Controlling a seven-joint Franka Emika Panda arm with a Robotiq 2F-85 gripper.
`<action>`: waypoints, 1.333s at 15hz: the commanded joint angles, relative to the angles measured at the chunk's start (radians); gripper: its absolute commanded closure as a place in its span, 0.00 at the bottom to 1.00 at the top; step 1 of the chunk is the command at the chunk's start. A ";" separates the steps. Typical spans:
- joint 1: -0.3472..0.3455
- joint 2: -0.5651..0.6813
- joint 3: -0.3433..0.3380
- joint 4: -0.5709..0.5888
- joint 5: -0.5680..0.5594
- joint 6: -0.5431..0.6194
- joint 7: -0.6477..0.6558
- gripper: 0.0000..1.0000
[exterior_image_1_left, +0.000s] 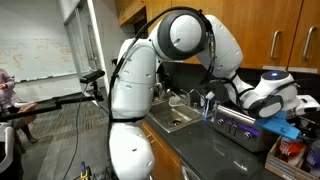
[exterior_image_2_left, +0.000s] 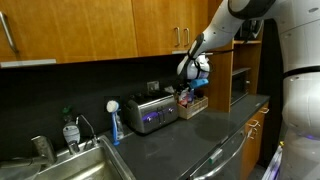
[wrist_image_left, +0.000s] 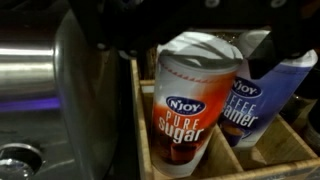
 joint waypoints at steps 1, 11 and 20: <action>0.004 0.001 0.005 0.019 -0.008 -0.020 -0.009 0.00; -0.002 0.035 0.001 0.028 -0.008 -0.022 -0.009 0.00; -0.005 0.050 0.007 0.019 -0.001 -0.019 -0.015 0.00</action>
